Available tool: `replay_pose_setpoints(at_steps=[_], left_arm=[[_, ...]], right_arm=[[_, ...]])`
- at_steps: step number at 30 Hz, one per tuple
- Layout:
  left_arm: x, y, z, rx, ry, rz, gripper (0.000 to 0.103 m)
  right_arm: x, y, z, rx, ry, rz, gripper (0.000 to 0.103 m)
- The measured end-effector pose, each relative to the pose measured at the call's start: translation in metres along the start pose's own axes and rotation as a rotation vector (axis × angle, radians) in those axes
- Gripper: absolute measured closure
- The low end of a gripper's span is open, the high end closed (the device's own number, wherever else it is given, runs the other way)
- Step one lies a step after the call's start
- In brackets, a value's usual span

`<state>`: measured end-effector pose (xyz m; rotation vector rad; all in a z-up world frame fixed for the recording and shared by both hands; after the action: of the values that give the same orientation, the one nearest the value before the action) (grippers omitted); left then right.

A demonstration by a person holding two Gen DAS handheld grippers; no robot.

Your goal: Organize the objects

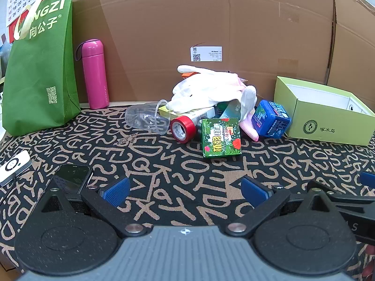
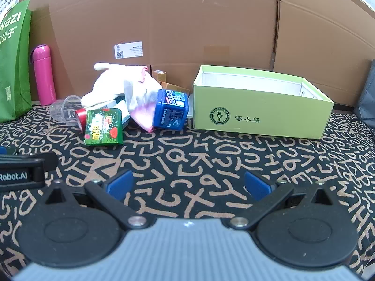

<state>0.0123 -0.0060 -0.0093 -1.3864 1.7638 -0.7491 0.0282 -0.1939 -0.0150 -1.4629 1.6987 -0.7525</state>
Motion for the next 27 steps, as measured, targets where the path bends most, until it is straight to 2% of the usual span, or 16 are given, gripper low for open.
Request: replay_pose_setpoints(at_steps=[27], left_arm=[[0.0001,0.0025,0.0028,-0.007,0.003,0.004,0.000]], right_arm=[[-0.0006,0.0027,0.0050,0.000,0.013,-0.009,0.000]])
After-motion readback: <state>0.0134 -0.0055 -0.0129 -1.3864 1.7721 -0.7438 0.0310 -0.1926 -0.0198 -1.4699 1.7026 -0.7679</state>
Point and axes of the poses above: each gripper's, at about its wrist camera, not at the fingertips, and z roughly the way its jaws point, x to its right, y to its underside, the point moved 1 cm from there along z, roughly the way its jaws point, and after that the axes turned 12 degrees about z, right-handed, at the moved point
